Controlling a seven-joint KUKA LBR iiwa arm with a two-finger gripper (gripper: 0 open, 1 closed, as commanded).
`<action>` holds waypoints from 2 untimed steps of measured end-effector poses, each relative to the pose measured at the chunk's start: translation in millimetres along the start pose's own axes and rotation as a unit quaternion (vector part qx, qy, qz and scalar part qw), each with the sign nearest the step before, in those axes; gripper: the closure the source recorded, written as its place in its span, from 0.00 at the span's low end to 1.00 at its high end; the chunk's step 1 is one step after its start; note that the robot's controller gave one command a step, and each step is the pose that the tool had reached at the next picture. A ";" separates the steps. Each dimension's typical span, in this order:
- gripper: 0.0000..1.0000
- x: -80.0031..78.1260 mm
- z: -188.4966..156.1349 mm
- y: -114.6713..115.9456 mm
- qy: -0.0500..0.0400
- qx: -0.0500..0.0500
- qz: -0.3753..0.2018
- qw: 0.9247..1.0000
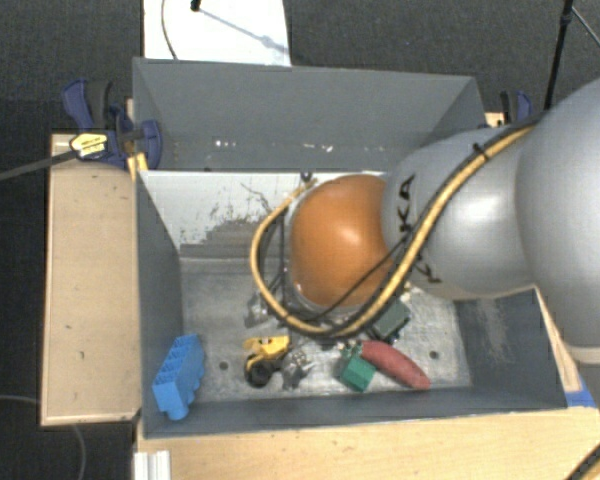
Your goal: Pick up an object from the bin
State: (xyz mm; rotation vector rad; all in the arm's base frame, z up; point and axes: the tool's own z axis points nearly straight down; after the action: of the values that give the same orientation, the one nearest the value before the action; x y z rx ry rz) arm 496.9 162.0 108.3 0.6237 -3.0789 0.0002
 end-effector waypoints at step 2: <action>1.00 10.0 29.5 -42.0 -0.003 -0.003 -0.007 1.000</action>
Offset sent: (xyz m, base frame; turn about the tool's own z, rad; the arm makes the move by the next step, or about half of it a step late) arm 0.0048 -0.0490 -0.0383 -0.0133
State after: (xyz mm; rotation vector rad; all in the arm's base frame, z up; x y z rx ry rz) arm 504.0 119.4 78.8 0.6467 -3.0784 -0.0117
